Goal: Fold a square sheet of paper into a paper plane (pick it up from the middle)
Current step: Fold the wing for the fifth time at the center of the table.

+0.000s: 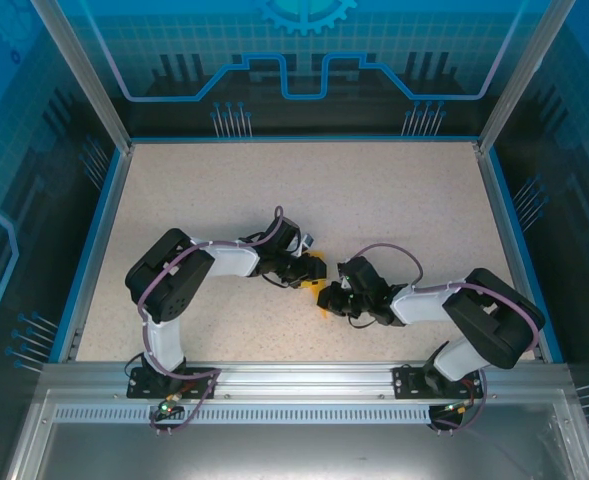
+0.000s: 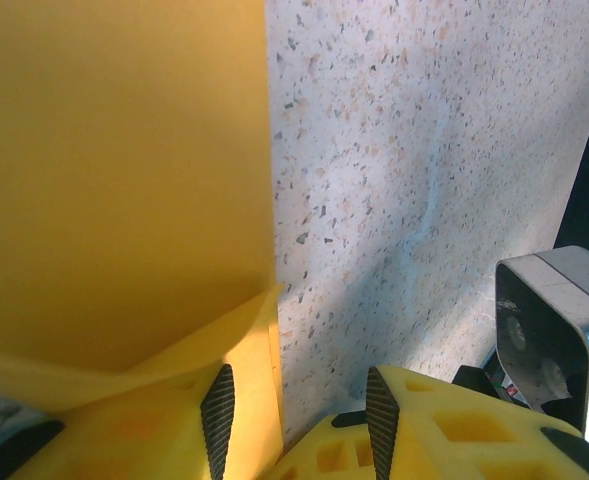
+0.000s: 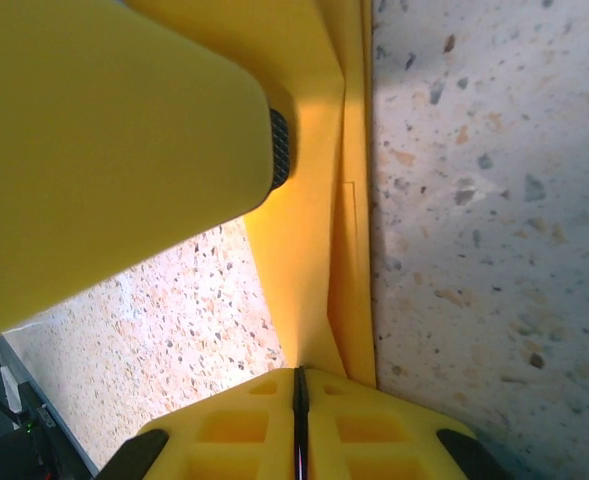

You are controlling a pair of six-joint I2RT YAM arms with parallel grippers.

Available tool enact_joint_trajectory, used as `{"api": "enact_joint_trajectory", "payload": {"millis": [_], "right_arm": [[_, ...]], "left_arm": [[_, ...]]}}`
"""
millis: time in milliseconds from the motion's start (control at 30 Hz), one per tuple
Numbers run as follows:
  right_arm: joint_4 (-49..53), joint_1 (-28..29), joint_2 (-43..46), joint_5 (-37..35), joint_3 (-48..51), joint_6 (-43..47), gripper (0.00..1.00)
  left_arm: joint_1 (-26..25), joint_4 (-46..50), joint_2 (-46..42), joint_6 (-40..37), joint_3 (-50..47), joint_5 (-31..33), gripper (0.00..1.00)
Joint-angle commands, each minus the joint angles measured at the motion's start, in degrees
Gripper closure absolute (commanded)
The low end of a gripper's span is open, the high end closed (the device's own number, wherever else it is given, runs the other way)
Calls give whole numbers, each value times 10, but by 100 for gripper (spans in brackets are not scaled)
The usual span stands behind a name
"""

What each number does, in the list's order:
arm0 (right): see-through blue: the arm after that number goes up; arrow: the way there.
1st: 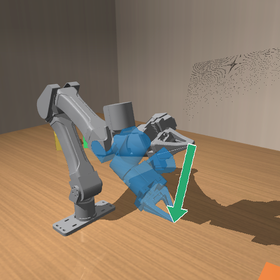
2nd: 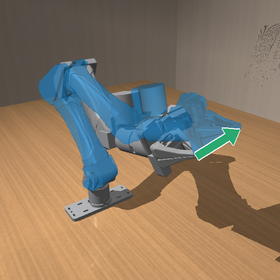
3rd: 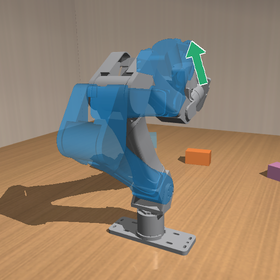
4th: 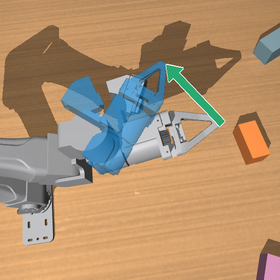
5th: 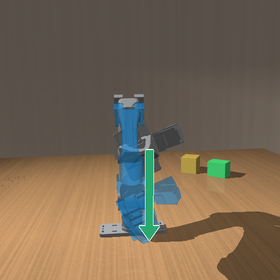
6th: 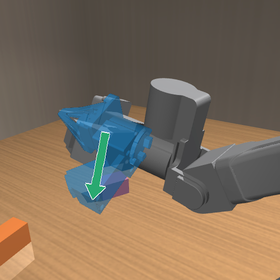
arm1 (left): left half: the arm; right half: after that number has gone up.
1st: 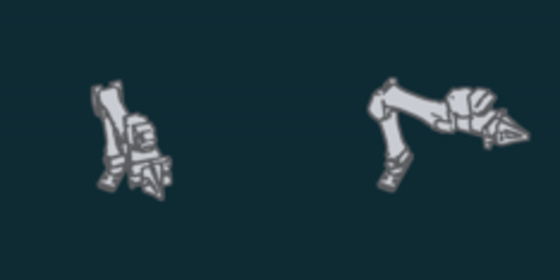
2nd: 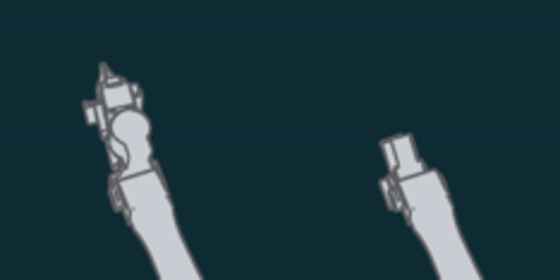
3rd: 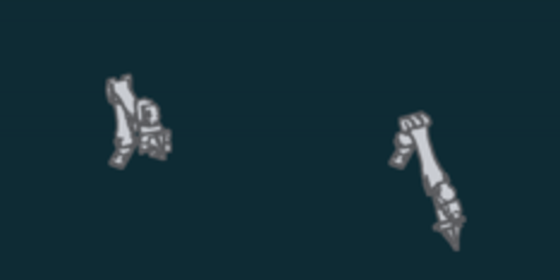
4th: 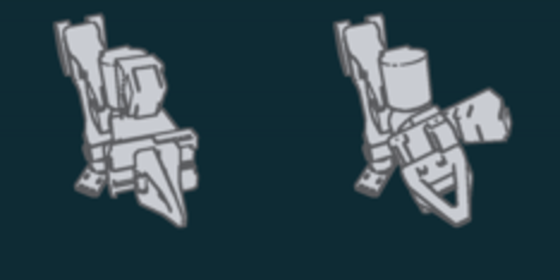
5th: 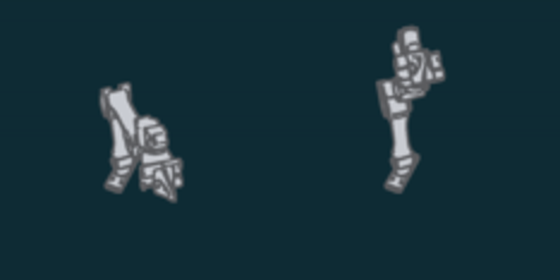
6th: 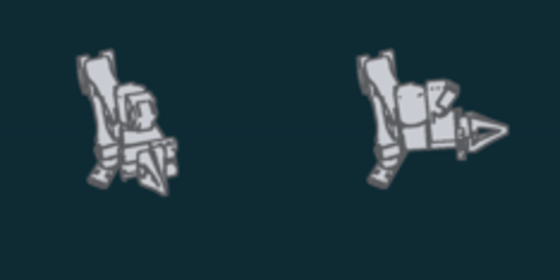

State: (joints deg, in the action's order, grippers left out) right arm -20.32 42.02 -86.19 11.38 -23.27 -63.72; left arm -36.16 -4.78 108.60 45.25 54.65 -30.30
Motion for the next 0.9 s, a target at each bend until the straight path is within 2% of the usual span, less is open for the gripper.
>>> {"api": "enact_joint_trajectory", "payload": {"millis": [0,333,700,867], "right_arm": [[71,-4,-5,6,30,-7,90],[33,15,40,26,-30,10,89],[43,7,-11,-3,-31,-5,89],[90,6,-22,-23,-4,-20,91]], "left_arm": [[-1,40,9,-3,4,19,57],[-1,47,18,14,5,18,57],[-1,62,20,20,13,16,58],[-1,65,-3,9,20,14,56]]}}
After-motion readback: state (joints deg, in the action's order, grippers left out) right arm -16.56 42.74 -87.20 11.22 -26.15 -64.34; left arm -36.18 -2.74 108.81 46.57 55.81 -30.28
